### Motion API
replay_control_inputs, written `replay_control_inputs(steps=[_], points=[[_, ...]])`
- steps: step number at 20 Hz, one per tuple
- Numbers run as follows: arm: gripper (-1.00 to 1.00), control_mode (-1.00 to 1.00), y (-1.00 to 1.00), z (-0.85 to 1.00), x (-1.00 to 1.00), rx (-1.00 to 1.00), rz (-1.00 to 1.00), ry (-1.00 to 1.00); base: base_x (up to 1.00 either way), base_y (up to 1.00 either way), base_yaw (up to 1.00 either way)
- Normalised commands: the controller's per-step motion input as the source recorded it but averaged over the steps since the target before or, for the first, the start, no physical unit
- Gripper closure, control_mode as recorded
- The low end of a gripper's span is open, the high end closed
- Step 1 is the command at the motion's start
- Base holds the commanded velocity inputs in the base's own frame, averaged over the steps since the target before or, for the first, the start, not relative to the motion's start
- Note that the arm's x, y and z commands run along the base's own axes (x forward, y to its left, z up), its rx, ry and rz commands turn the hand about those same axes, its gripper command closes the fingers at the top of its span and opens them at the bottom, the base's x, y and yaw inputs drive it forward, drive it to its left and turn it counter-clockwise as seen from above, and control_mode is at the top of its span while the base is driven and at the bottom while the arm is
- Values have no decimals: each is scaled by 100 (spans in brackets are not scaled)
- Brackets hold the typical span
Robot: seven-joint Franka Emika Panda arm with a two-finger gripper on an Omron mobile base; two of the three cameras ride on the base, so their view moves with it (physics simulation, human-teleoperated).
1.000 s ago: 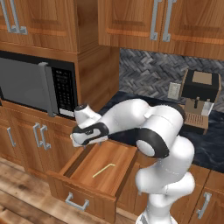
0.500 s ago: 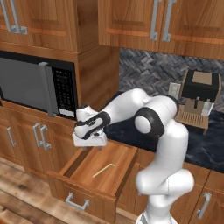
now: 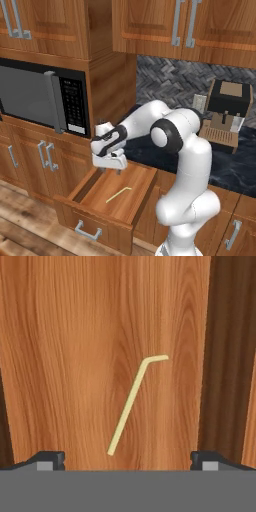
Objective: Take a straw from the drawer in front and place it inside the glass cup on the dining counter.
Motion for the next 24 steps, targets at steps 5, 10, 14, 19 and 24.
replay_control_inputs(steps=[5,10,14,19,24], points=[[-100,-100,-27,-27,-1,0,-16,-8,0,0,0],[-100,-100,-12,-27,4,0,-14,-9,0,0,0],[-100,-100,-5,-37,2,0,-13,-7,0,0,0],[-100,-100,-7,-40,0,0,-12,-5,0,0,0],[-100,-100,-21,-28,0,0,-11,-1,0,0,0]])
